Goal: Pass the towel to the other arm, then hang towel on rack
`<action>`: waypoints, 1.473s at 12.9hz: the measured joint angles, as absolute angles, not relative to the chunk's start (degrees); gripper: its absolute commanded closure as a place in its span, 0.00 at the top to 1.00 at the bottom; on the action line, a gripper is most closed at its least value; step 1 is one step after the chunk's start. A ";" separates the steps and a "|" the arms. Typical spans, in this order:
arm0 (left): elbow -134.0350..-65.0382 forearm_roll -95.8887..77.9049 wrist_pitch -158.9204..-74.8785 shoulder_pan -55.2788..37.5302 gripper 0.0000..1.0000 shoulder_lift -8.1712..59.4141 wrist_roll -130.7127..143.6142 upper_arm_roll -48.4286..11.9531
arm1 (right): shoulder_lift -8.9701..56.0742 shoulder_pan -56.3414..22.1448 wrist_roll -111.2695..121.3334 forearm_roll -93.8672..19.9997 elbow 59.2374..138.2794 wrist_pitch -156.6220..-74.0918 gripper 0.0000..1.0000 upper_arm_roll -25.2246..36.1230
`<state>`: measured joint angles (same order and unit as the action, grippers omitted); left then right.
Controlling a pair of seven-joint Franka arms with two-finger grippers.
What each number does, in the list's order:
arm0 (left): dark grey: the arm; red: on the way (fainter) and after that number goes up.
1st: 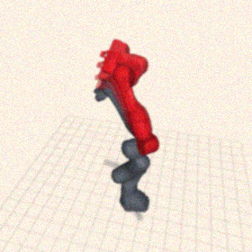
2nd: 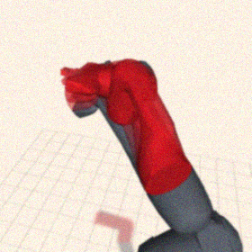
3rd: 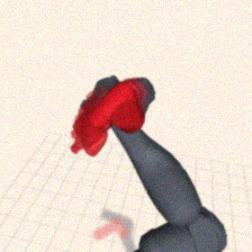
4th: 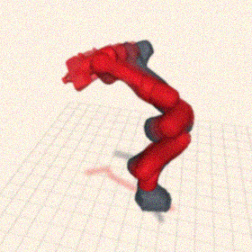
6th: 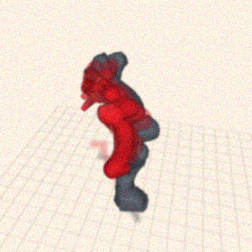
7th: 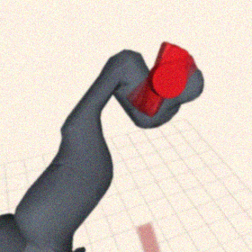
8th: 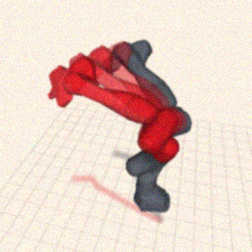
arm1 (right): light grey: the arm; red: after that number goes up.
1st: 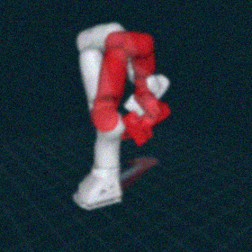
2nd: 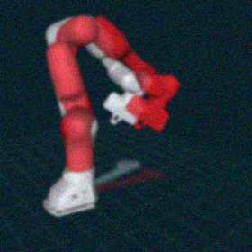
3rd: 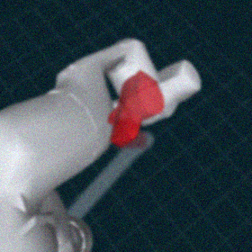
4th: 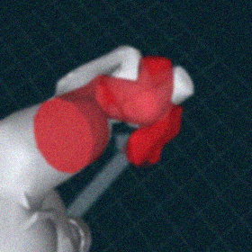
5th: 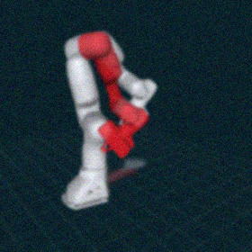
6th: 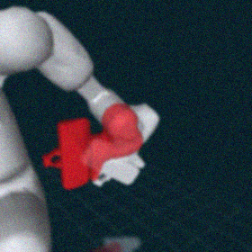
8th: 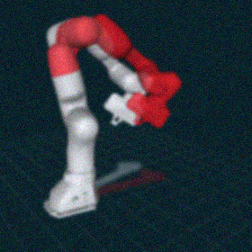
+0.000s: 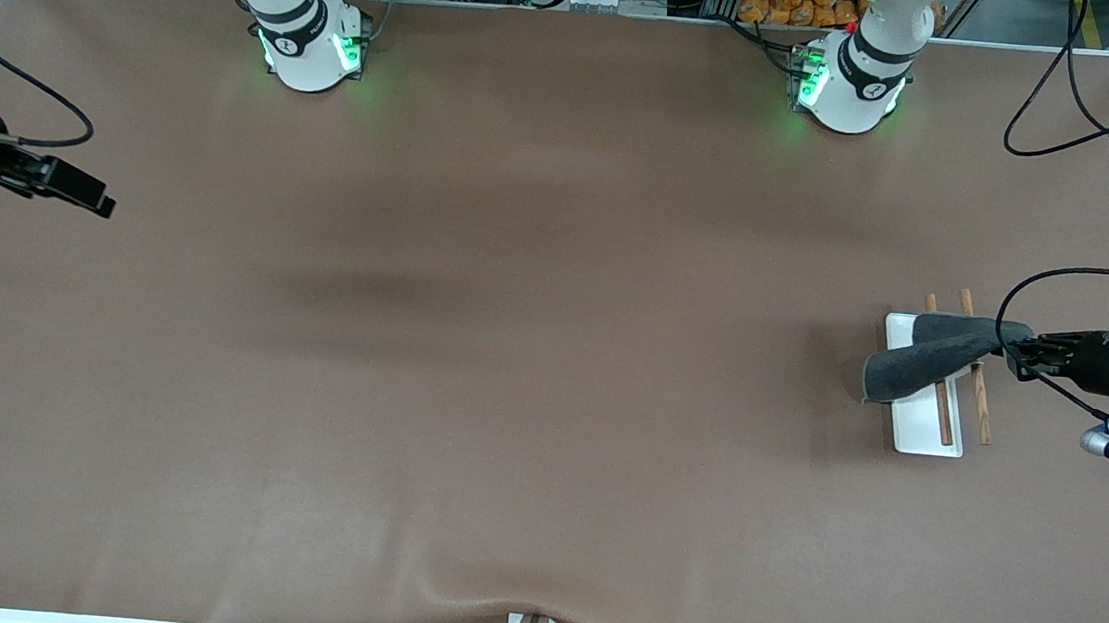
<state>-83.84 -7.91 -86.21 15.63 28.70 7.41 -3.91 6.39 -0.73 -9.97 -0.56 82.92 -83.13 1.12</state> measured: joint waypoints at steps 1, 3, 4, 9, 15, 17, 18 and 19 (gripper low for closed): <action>-83.84 -6.78 -86.45 15.80 0.00 29.18 5.81 -3.89 | 6.74 -0.87 -10.17 -0.39 82.26 -82.73 1.00 0.92; -83.76 -6.02 -86.66 16.20 0.00 29.78 4.34 -3.87 | 7.03 -1.08 -10.40 -0.69 81.78 -82.06 1.00 0.47; -83.69 -5.96 -86.92 16.32 0.00 29.87 4.06 -3.87 | 7.00 -1.26 -10.45 -0.69 81.67 -81.95 1.00 0.34; -83.35 -4.50 -89.68 17.59 0.00 30.32 -2.39 -3.83 | 1.49 -1.37 -9.27 -0.51 90.32 -86.87 1.00 0.24; -83.33 -2.62 -93.85 20.37 0.00 32.56 -9.97 -3.79 | -1.33 -1.13 -4.31 -0.12 91.80 -88.77 1.00 0.74; -83.32 -2.62 -94.11 20.88 0.00 32.77 -11.22 -3.81 | -1.14 -1.15 -4.30 -0.12 90.87 -87.08 1.00 0.72; -83.32 -2.62 -94.58 21.31 0.00 32.86 -12.55 -3.80 | -1.11 -1.15 -4.23 -0.14 90.66 -86.76 1.00 0.72; -83.32 -2.62 -95.21 21.86 0.00 32.99 -14.20 -3.80 | -1.11 -1.16 -4.16 -0.15 90.50 -86.46 1.00 0.69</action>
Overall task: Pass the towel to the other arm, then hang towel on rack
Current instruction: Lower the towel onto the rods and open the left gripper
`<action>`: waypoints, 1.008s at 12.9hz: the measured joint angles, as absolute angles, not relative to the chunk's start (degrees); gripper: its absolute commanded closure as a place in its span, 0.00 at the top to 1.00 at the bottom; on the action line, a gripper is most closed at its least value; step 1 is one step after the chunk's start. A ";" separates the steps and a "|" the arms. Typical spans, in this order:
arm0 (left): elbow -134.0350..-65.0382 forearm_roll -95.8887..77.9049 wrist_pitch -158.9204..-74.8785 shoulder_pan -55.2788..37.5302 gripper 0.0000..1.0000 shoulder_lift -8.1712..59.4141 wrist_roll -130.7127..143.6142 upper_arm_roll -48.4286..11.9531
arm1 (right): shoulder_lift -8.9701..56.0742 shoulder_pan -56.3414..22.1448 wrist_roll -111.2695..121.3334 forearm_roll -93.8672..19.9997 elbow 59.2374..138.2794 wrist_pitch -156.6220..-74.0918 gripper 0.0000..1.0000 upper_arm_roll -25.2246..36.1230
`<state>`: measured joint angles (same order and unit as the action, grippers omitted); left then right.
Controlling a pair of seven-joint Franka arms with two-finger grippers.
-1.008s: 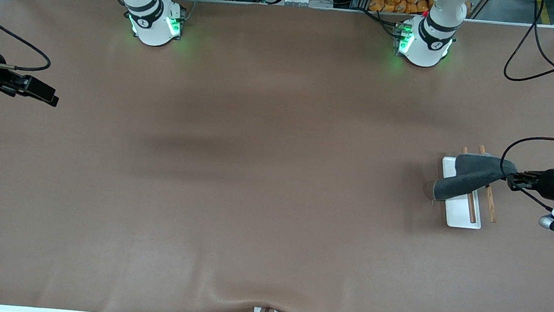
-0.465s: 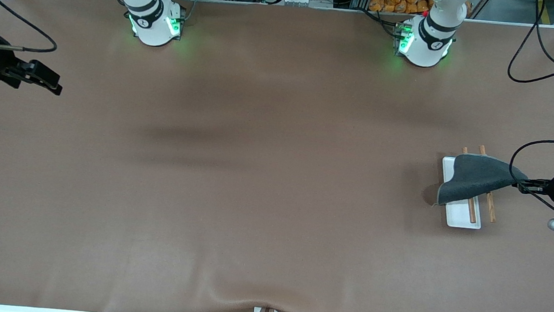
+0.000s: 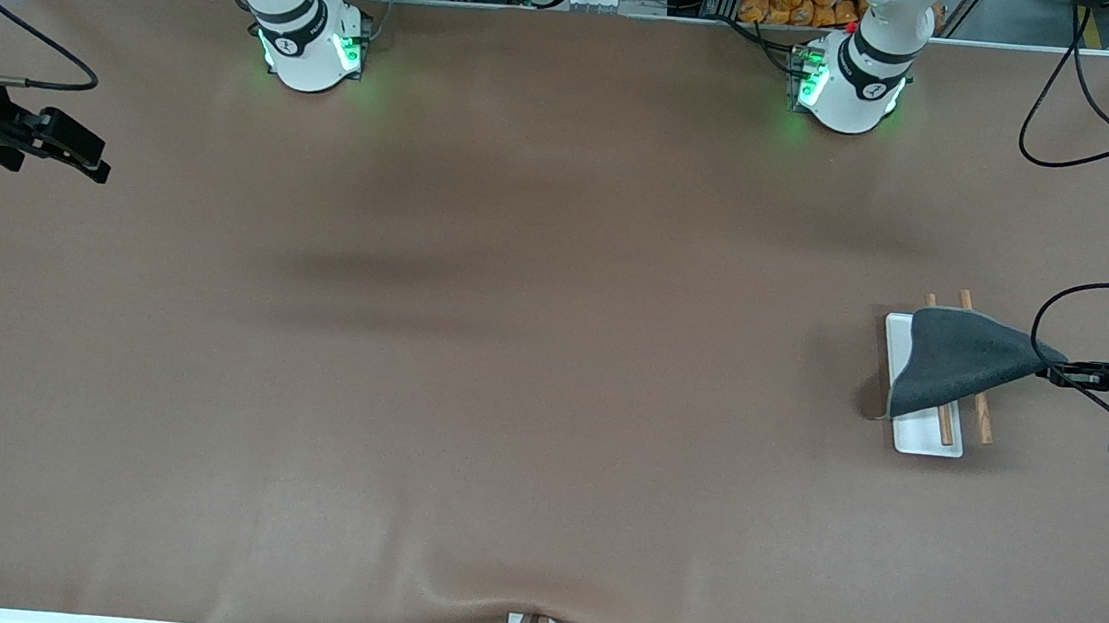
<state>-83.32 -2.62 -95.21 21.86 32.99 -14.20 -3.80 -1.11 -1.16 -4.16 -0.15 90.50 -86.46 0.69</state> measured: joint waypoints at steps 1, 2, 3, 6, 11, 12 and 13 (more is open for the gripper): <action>-83.32 -2.62 -95.71 22.34 0.00 33.14 -15.72 -3.81 | -1.11 -1.17 -4.07 -0.15 90.35 -86.17 1.00 0.67; -83.32 -2.62 -95.88 22.64 0.00 33.29 -16.62 -3.81 | -1.09 -1.16 -4.01 -0.15 90.05 -86.17 1.00 0.66; -83.32 -2.62 -95.95 22.77 0.02 33.41 -16.96 -3.81 | -1.00 -1.15 -3.99 -0.12 89.32 -86.17 1.00 0.68; -83.32 -2.62 -96.14 22.76 0.44 33.59 -17.00 -3.99 | -0.89 -1.14 -3.97 -0.01 87.11 -85.94 1.00 0.75; -83.31 -2.62 -96.17 22.71 1.00 33.59 -17.00 -4.15 | -0.52 -0.71 -3.97 0.19 86.58 -85.68 1.00 1.27; -83.31 -2.62 -96.17 22.70 1.00 33.59 -17.00 -4.20 | -0.45 -0.71 -3.97 0.20 86.51 -85.68 1.00 1.26; -83.30 -2.62 -96.17 22.69 1.00 33.59 -17.00 -4.25 | -0.41 -0.72 -3.97 0.20 86.48 -85.68 1.00 1.24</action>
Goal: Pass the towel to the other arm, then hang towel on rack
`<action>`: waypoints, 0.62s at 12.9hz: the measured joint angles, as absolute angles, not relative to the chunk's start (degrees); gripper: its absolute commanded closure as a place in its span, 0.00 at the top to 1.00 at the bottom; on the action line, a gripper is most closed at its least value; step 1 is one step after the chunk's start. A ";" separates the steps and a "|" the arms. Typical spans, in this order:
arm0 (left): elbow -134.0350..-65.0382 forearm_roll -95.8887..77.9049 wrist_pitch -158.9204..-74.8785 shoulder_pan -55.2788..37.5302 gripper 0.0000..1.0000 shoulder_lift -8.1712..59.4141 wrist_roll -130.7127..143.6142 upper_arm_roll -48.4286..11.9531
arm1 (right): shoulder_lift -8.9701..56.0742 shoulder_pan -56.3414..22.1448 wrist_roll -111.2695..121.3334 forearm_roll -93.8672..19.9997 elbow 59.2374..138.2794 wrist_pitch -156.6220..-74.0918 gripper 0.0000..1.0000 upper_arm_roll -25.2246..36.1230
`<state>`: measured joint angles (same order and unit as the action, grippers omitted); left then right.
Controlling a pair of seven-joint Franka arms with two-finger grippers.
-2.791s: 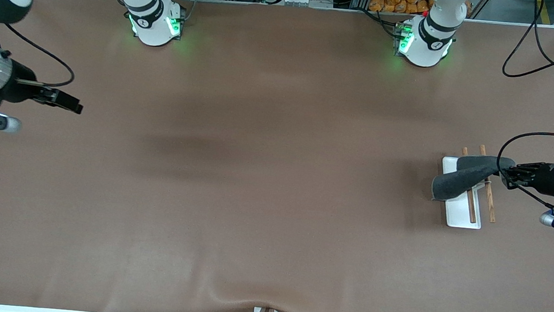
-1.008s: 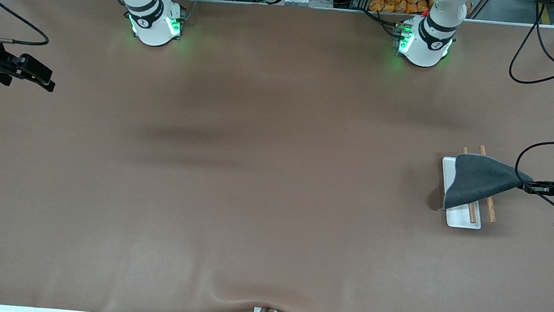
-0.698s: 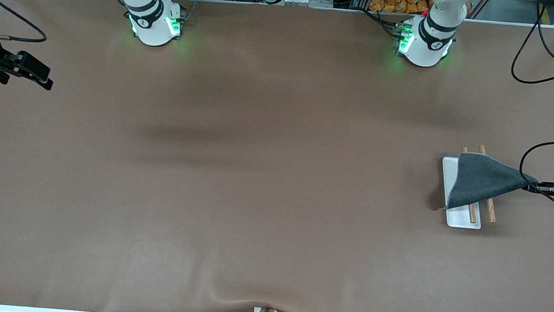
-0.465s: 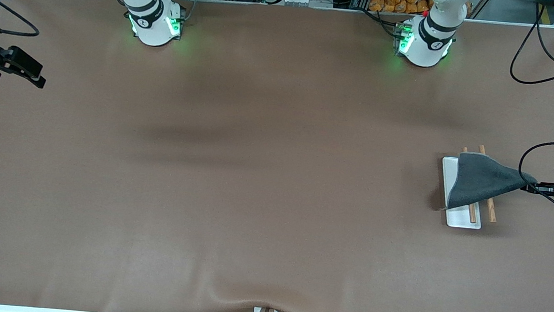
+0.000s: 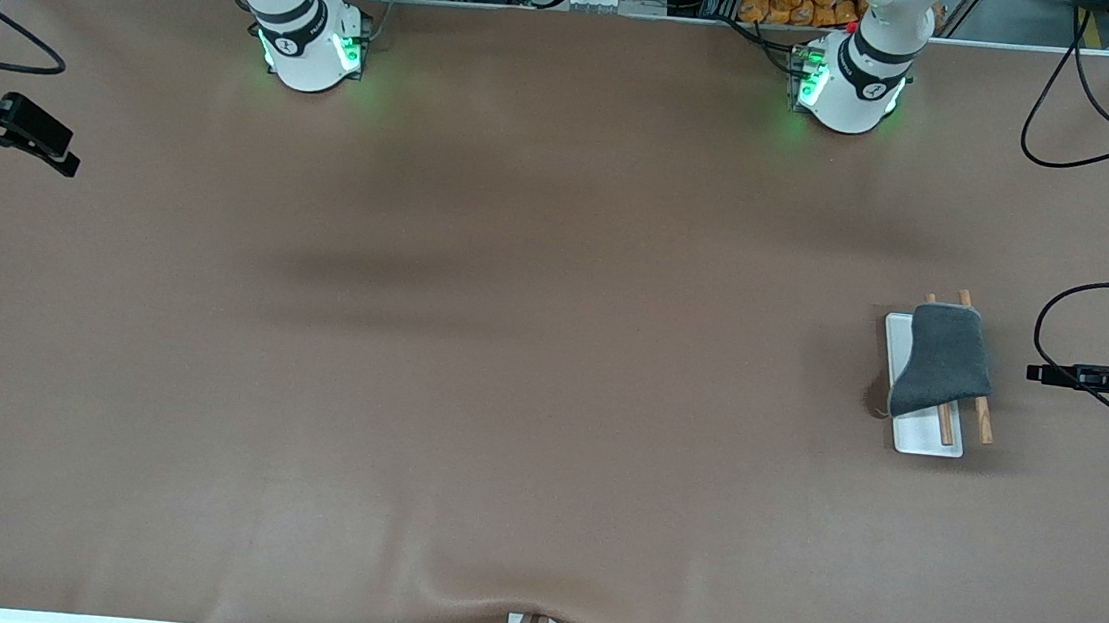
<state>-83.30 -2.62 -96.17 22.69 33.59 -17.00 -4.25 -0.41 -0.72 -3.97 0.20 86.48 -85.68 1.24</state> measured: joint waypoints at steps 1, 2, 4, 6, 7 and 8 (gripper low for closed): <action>-83.25 -2.62 -96.17 22.68 1.00 33.59 -17.00 -4.28 | -0.39 -0.71 -3.97 0.20 86.47 -85.68 1.00 1.24; -83.11 -2.62 -96.17 22.68 1.00 33.57 -17.00 -4.35 | -0.38 -0.71 -3.97 0.20 86.47 -85.68 1.00 1.24; -82.49 -2.69 -94.87 22.57 1.00 33.00 -16.82 -4.67 | -0.36 -0.72 -3.97 0.20 86.46 -85.68 1.00 1.23; -81.74 -2.87 -92.34 22.33 1.00 30.79 -13.53 -6.13 | -0.31 -0.72 -3.97 0.21 86.45 -85.68 1.00 1.24; -81.41 -2.87 -91.39 22.20 1.00 28.95 -10.41 -7.81 | -0.29 -0.71 -3.97 0.21 86.44 -85.68 1.00 1.24; -81.25 -2.87 -90.36 22.00 1.00 26.80 -6.93 -9.81 | -0.28 -0.72 -3.97 0.21 86.43 -85.67 1.00 1.24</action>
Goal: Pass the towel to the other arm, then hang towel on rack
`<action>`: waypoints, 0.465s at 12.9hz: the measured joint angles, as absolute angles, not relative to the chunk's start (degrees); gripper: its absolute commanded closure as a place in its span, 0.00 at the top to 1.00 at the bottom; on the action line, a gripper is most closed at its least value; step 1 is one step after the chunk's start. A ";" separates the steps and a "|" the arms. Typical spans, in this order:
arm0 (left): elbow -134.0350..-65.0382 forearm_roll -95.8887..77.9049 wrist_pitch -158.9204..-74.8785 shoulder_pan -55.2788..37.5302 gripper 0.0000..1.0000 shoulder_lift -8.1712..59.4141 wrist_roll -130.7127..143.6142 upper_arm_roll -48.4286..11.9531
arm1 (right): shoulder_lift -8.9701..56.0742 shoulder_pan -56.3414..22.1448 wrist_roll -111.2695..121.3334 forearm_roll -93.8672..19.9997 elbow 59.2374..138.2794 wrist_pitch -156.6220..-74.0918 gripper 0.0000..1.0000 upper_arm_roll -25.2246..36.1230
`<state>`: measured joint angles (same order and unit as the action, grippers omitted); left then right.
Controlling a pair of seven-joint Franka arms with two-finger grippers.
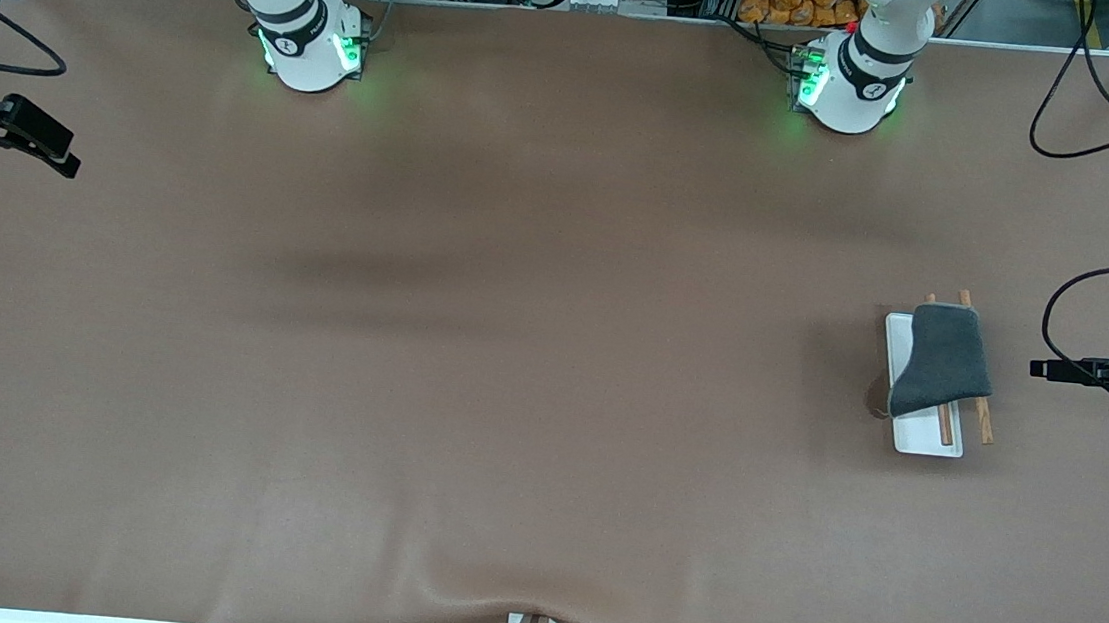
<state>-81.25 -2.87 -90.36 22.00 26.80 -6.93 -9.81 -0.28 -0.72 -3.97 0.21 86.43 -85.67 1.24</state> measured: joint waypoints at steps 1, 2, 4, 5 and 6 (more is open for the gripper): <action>-81.17 -2.85 -89.21 21.78 1.00 24.65 -3.52 -11.87 | -0.26 -0.71 -3.97 0.21 86.42 -85.66 1.00 1.24; -81.17 -2.82 -88.19 21.57 1.00 22.48 -0.13 -14.02 | -0.24 -0.71 -3.97 0.21 86.42 -85.66 1.00 1.26; -81.22 -2.80 -87.32 21.17 1.00 18.89 4.09 -17.46 | -0.20 -0.65 -3.97 0.22 86.41 -85.66 1.00 1.32; -81.26 -2.79 -87.15 21.06 1.00 17.42 5.32 -18.70 | -0.19 -0.66 -3.97 0.22 86.41 -85.66 1.00 1.31; -81.26 -2.79 -87.08 21.06 1.00 16.06 6.12 -19.78 | -0.18 -0.66 -3.97 0.22 86.40 -85.66 1.00 1.30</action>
<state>-81.26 -2.79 -87.08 21.06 16.06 6.12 -19.78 -0.18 -0.66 -3.97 0.22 86.40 -85.66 1.30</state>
